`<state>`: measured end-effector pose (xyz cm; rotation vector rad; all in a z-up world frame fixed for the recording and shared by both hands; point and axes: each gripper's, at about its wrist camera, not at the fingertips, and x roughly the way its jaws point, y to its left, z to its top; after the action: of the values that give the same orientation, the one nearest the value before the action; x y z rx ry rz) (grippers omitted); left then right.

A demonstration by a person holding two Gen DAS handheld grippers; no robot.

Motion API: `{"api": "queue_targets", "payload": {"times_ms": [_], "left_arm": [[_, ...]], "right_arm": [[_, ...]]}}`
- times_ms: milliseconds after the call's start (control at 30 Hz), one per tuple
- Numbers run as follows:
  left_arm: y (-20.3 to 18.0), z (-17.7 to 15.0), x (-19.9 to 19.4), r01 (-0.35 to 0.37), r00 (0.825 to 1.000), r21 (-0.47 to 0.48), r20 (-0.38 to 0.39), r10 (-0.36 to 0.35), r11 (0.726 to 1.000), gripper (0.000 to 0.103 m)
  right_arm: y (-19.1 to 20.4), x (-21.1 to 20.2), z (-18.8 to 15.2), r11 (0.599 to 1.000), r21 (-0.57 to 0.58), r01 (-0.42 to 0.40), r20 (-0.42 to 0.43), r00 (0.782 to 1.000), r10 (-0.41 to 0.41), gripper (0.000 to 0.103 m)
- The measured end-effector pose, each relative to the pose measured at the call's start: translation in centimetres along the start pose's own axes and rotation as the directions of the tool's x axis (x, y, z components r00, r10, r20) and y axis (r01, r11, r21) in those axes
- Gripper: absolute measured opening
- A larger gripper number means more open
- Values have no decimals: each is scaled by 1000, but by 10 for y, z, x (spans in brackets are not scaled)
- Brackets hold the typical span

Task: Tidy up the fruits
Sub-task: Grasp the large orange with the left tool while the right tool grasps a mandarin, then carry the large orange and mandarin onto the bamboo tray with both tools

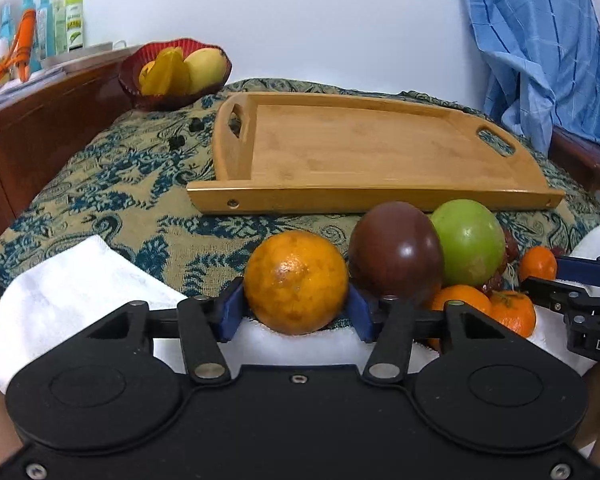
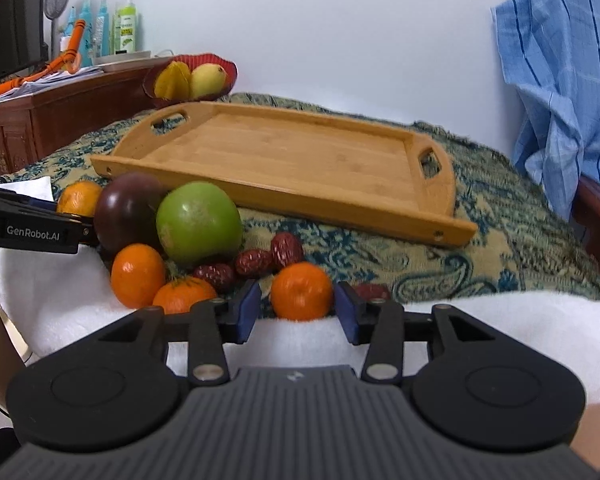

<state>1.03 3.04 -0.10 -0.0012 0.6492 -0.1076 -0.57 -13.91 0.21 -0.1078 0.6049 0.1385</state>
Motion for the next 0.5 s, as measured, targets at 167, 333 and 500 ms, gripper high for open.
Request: {"api": "queue_targets", "payload": {"times_ms": [167, 333, 500], "left_arm": [[-1, 0, 1, -3, 1000, -6, 7, 3, 1000, 51], [2, 0, -1, 0, 1000, -26, 8, 0, 1000, 50], [-1, 1, -5, -16, 1000, -23, 11, 16, 1000, 50]], "right_arm": [[0, 4, 1, 1000, 6, 4, 0, 1000, -4, 59], [-1, 13, 0, 1000, 22, 7, -1, 1000, -7, 47], [-3, 13, 1, 999, 40, 8, 15, 1000, -8, 39]]}}
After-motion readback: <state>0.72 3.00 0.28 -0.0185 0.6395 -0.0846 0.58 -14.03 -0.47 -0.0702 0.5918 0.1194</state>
